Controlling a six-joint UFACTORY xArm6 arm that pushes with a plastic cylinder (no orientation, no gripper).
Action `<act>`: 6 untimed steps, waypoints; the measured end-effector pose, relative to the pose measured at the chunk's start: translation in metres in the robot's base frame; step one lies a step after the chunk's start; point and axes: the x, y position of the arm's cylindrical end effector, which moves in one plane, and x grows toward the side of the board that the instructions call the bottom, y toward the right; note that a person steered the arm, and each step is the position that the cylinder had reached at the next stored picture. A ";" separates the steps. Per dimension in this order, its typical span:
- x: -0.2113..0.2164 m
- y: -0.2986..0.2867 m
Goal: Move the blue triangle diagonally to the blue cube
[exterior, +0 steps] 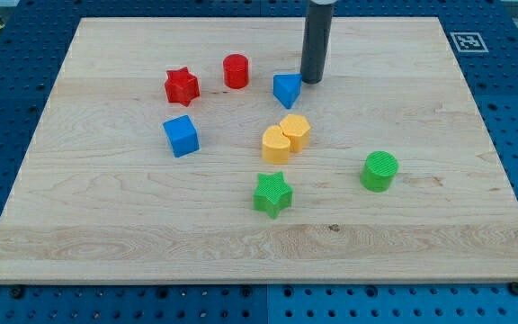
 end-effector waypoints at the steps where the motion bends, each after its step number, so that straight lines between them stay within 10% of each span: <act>1: 0.013 -0.004; 6: 0.030 -0.084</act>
